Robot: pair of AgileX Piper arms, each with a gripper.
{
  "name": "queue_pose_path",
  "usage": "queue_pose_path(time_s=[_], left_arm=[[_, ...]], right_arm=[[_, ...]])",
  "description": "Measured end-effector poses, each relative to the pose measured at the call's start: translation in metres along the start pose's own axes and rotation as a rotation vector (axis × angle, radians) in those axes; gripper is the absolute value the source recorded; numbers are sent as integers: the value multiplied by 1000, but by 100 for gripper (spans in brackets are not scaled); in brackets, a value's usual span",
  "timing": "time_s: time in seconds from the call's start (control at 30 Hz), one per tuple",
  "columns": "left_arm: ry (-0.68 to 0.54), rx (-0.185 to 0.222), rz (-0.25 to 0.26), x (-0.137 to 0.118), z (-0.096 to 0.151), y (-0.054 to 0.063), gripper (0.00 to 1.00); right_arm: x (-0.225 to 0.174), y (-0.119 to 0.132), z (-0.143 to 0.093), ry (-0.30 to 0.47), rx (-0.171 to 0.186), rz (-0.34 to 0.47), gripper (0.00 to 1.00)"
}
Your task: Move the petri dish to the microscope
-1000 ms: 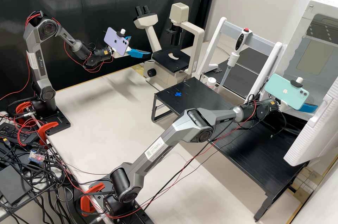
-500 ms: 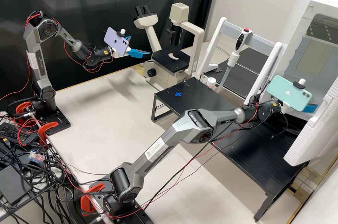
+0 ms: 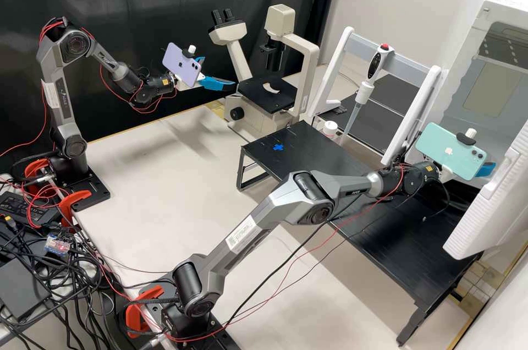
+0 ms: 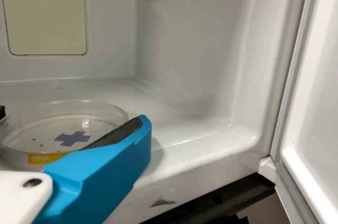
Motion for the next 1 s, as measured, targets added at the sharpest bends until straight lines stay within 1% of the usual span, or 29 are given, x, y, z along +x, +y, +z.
queue_pose_path(time_s=[0.47, 0.73, 0.83, 0.9, 0.97, 1.0], left_arm=[[0, 0, 0, 0, 0, 0, 100], [0, 0, 0, 0, 0, 0, 100], [0, 0, 0, 0, 0, 0, 100], [0, 0, 0, 0, 0, 0, 100], [0, 0, 0, 0, 0, 0, 100], [0, 0, 0, 0, 0, 0, 100]], right_arm=[[-12, 1, 10, -4, 16, -18, 0], [-39, 12, 12, 20, 29, -19, 0], [-53, 14, 12, 32, 41, -19, 0], [-63, 18, 9, 58, 46, -2, 0], [-72, 20, 9, 59, 56, 10, 0], [-75, 20, 10, 56, 54, 10, 0]])
